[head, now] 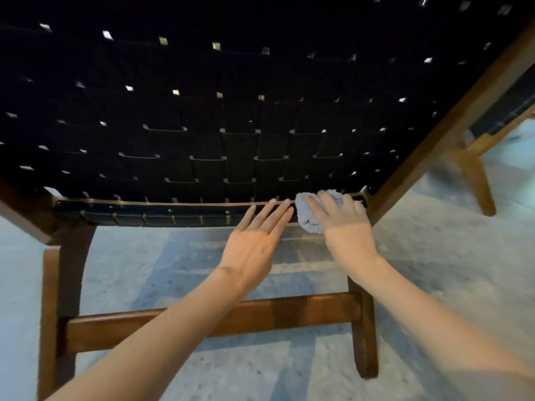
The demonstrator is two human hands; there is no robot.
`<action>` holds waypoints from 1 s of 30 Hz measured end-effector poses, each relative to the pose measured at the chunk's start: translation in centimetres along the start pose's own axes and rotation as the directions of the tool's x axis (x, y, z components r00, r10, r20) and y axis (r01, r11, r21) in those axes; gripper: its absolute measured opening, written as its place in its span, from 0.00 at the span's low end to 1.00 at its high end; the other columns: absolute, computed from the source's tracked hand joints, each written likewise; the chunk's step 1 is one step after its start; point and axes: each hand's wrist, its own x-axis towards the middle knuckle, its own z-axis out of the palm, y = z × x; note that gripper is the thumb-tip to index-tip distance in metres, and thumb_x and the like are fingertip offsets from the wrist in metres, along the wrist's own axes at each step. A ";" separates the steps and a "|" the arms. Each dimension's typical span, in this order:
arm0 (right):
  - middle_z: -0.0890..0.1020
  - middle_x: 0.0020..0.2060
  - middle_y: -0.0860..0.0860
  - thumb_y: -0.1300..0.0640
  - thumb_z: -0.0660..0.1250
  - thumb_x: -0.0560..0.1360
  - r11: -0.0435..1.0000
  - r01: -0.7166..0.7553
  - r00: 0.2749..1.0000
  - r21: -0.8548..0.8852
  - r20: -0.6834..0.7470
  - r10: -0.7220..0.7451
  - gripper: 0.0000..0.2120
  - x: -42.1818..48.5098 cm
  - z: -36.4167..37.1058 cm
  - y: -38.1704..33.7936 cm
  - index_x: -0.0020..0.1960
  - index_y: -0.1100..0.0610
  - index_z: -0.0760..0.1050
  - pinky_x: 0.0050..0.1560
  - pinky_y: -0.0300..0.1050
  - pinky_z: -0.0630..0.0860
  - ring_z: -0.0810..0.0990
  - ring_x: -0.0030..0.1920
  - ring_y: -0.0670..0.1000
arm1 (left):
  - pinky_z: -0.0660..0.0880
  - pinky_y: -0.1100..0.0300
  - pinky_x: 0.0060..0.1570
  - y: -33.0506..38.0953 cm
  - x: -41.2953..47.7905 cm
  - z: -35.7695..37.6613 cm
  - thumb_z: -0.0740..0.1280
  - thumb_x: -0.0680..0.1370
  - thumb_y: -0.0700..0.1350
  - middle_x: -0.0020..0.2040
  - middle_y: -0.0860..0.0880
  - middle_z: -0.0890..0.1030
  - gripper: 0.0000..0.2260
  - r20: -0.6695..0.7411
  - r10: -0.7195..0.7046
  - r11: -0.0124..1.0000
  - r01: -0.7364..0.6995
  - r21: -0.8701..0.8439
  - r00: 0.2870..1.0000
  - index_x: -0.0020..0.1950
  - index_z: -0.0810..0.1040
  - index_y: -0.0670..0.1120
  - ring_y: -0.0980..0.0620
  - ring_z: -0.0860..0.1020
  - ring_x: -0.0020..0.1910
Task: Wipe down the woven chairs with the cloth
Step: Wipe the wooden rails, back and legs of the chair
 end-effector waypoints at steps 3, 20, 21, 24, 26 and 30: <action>0.65 0.71 0.54 0.63 0.56 0.78 0.999 -0.038 0.999 0.019 0.023 0.037 0.28 0.0 0.4 0.8 0.77 0.54 0.54 0.59 0.53 0.69 0.71 0.61 0.61 | 0.41 0.55 0.74 1.6 2.0 -0.2 0.56 0.80 0.39 0.78 0.50 0.45 0.29 0.083 -0.010 0.999 0.013 -0.042 0.997 0.78 0.45 0.48 0.51 0.43 0.77; 0.79 0.57 0.58 0.73 0.69 0.66 0.982 -0.121 0.822 0.144 -0.540 0.181 0.28 -1.3 -10.8 9.7 0.64 0.59 0.76 0.41 0.50 0.71 0.78 0.46 0.60 | 0.67 0.55 0.41 3.4 5.5 -3.9 0.55 0.80 0.41 0.54 0.44 0.78 0.19 0.257 -0.237 0.950 0.279 -0.138 0.937 0.72 0.66 0.47 0.43 0.77 0.52; 0.80 0.56 0.58 0.73 0.68 0.66 0.982 -0.135 0.786 0.135 -0.589 0.189 0.27 -1.1 -11.7 10.5 0.64 0.59 0.77 0.41 0.49 0.70 0.78 0.46 0.60 | 0.67 0.56 0.40 3.5 5.5 -4.1 0.54 0.81 0.41 0.54 0.44 0.78 0.19 0.266 -0.225 0.956 0.265 -0.125 0.937 0.72 0.65 0.47 0.43 0.77 0.52; 0.79 0.56 0.59 0.74 0.65 0.68 0.970 -0.178 0.702 0.163 -0.670 0.241 0.26 -0.3 -13.9 12.5 0.65 0.60 0.75 0.44 0.49 0.72 0.76 0.50 0.59 | 0.71 0.55 0.44 3.9 5.1 -4.5 0.54 0.81 0.41 0.62 0.45 0.75 0.20 0.279 -0.194 0.968 0.229 -0.099 0.941 0.74 0.62 0.48 0.45 0.75 0.58; 0.77 0.59 0.60 0.75 0.60 0.69 0.955 -0.222 0.692 0.195 -0.659 0.295 0.28 0.5 -15.0 13.8 0.67 0.61 0.73 0.48 0.50 0.72 0.74 0.54 0.59 | 0.73 0.54 0.52 3.8 5.0 -4.7 0.54 0.81 0.41 0.69 0.47 0.70 0.21 0.298 -0.172 0.968 0.217 -0.128 0.939 0.75 0.60 0.48 0.46 0.72 0.64; 0.70 0.68 0.57 0.73 0.56 0.72 0.910 -0.352 0.718 0.218 -0.561 0.412 0.31 2.3 -15.5 14.9 0.74 0.60 0.64 0.53 0.49 0.69 0.70 0.60 0.60 | 0.71 0.54 0.60 3.5 4.6 -4.8 0.55 0.82 0.43 0.75 0.49 0.62 0.23 0.326 -0.151 0.961 0.216 -0.173 0.933 0.77 0.56 0.49 0.48 0.66 0.70</action>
